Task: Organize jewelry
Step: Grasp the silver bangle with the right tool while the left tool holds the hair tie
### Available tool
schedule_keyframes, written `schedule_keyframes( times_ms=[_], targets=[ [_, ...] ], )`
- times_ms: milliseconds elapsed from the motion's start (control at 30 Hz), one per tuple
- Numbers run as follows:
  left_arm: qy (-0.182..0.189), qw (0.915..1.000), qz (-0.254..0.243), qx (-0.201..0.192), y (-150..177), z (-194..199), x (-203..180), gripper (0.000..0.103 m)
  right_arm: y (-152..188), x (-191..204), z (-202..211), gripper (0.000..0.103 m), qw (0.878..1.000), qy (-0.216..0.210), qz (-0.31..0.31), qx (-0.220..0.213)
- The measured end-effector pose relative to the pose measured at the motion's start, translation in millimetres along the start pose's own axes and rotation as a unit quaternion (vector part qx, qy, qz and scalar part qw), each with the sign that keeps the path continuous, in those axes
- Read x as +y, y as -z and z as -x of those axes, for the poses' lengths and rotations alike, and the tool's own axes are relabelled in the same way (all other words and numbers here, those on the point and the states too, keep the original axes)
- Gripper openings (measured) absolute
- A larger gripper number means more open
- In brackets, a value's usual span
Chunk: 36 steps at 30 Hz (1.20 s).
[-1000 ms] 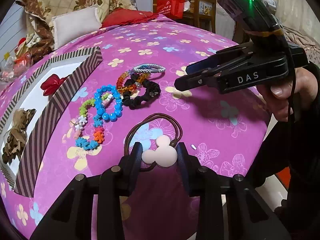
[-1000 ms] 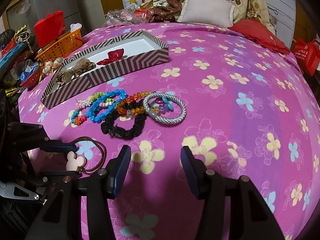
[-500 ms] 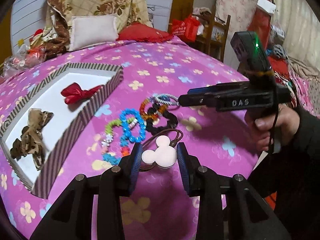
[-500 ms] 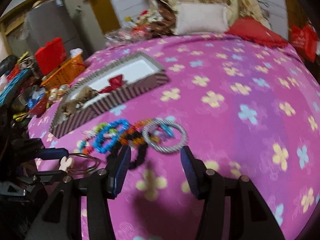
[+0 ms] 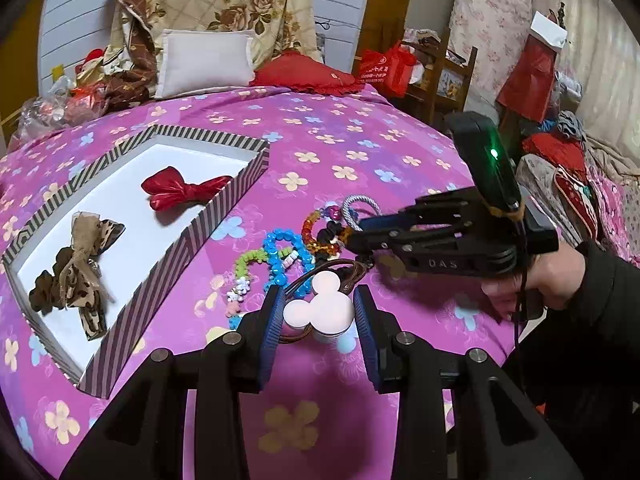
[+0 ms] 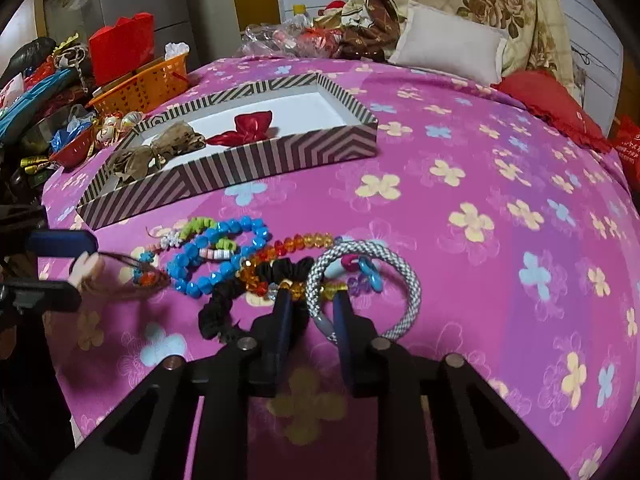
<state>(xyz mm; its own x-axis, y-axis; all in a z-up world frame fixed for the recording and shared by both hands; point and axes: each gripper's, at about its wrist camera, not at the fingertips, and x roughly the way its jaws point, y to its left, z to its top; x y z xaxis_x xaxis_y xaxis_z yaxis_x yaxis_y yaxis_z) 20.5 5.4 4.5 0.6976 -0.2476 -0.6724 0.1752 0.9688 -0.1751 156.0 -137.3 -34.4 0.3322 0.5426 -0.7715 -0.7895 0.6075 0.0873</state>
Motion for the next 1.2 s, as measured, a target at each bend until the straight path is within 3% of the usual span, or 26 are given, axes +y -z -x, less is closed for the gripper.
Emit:
schedule_keyframes(
  times_ms=[200, 433, 667, 833, 867, 933, 967, 1000, 1133, 1200],
  targets=[
    [-0.003, 1.0, 0.006, -0.004, -2, 1, 4, 0.013, 5, 0, 8, 0.009, 1.0, -0.002, -0.004, -0.001],
    [-0.003, 0.9997, 0.018, -0.016, -5, 6, 9, 0.013, 4, -10, 38, 0.008, 0.997, -0.031, -0.055, -0.047],
    [-0.001, 0.9992, 0.018, -0.034, -10, 17, 8, 0.013, 3, -25, 80, 0.008, 0.983, -0.072, -0.132, -0.11],
    [-0.009, 0.9986, 0.031, -0.043, -10, 23, 15, 0.013, 4, -14, 86, 0.008, 0.987, -0.048, -0.113, -0.1],
    [-0.01, 0.9985, 0.033, -0.042, -10, 23, 16, 0.013, 5, -12, 80, 0.012, 0.991, -0.032, -0.101, -0.085],
    [-0.013, 0.9985, 0.036, -0.039, -9, 22, 18, 0.013, 8, -9, 69, 0.035, 0.994, -0.019, -0.089, -0.058],
    [-0.015, 0.9985, 0.036, -0.038, -9, 22, 19, 0.013, 10, -7, 62, 0.053, 0.996, -0.018, -0.077, -0.045],
    [-0.015, 0.9985, 0.036, -0.037, -9, 21, 19, 0.013, 12, -3, 58, 0.057, 0.997, -0.018, -0.062, -0.039],
    [-0.014, 0.9989, 0.032, -0.031, -8, 18, 17, 0.013, 15, 11, 38, 0.057, 1.0, -0.014, -0.006, -0.017],
    [-0.016, 0.999, 0.029, -0.029, -8, 17, 16, 0.013, 16, 15, 29, 0.043, 1.0, -0.012, 0.016, 0.0]
  ],
)
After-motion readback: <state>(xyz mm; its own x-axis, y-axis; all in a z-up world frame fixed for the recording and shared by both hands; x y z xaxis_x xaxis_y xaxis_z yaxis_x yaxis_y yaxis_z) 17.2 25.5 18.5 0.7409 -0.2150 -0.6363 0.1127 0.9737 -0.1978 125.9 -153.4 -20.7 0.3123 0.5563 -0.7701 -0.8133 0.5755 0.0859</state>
